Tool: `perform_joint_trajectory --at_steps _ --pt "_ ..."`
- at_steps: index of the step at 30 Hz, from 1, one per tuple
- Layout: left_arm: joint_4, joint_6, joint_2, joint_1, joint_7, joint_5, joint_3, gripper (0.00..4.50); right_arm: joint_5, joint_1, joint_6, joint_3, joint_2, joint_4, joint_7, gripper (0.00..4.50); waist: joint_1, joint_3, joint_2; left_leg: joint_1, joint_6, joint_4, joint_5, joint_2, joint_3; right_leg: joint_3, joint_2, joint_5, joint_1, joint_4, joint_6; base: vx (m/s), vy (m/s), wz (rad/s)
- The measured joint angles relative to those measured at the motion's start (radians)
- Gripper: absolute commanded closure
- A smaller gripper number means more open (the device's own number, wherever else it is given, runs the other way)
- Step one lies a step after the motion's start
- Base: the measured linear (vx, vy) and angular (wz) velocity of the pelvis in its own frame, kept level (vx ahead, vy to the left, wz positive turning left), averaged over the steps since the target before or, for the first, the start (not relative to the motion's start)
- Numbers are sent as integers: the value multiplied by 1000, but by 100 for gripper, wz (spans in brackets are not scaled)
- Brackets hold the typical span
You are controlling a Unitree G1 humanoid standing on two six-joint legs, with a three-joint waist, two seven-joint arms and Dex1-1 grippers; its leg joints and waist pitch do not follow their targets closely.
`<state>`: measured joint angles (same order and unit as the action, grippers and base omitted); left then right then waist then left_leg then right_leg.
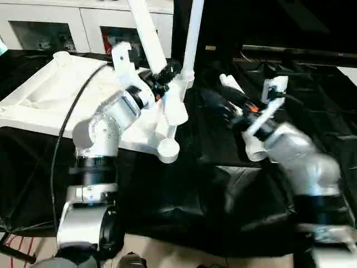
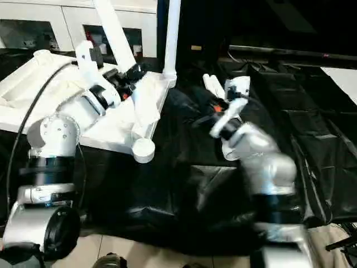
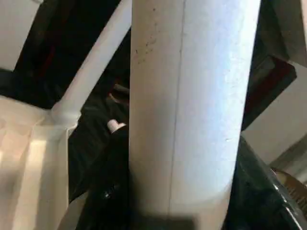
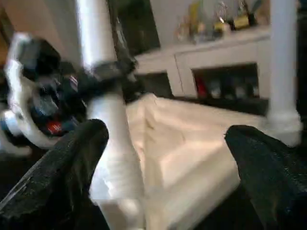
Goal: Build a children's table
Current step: Pick table leg
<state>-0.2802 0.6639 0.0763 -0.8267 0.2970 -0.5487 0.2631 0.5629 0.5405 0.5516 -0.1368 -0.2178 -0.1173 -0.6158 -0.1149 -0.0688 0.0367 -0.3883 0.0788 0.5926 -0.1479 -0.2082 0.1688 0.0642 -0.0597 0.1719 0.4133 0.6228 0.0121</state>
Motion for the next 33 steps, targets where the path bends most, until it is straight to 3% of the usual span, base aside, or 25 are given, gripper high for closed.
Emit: perform_joint_trajectory --at_steps 11,14,19,24,26,29,32,33 --pt "26 -2 32 4 135 2 -92 253 -63 81 -35 37 8 -45 39 0 0 0 0 -1 0 0 0 0 0 0 0 -1 0 0 3 0 0 0" --pt "79 10 53 42 256 -33 -125 253 -58 82 -35 70 6 -46 -33 0 -1 0 0 -1 0 0 0 0 0 0 0 -2 0 0 3 0 0 0" --pt "133 56 128 84 464 -107 -167 253 32 62 78 141 -78 2 -259 0 -3 0 0 0 0 0 0 0 0 0 0 -2 0 0 3 0 0 0" --pt "200 82 161 90 604 -144 -233 253 35 58 119 244 -145 37 -421 0 -4 0 0 2 0 0 0 0 0 0 -1 0 -1 0 0 0 0 0" --pt "202 91 167 92 624 -151 -234 253 35 57 123 259 -155 38 -454 0 -3 0 0 3 0 0 0 0 0 0 -1 0 -2 1 0 0 0 0" --pt "224 104 172 103 652 -172 -240 253 34 54 124 274 -155 38 -476 35 -1 0 0 3 0 0 0 0 0 0 -1 0 -2 1 0 0 0 0" --pt "225 107 174 109 660 -175 -244 253 36 54 128 275 -147 38 -481 41 -1 0 1 3 0 0 0 0 0 0 -1 0 -2 1 0 0 0 0" --pt "225 107 175 110 660 -175 -245 253 38 54 133 275 -147 38 -482 74 -1 0 1 3 0 0 0 0 0 0 -1 0 -2 1 0 0 0 0"
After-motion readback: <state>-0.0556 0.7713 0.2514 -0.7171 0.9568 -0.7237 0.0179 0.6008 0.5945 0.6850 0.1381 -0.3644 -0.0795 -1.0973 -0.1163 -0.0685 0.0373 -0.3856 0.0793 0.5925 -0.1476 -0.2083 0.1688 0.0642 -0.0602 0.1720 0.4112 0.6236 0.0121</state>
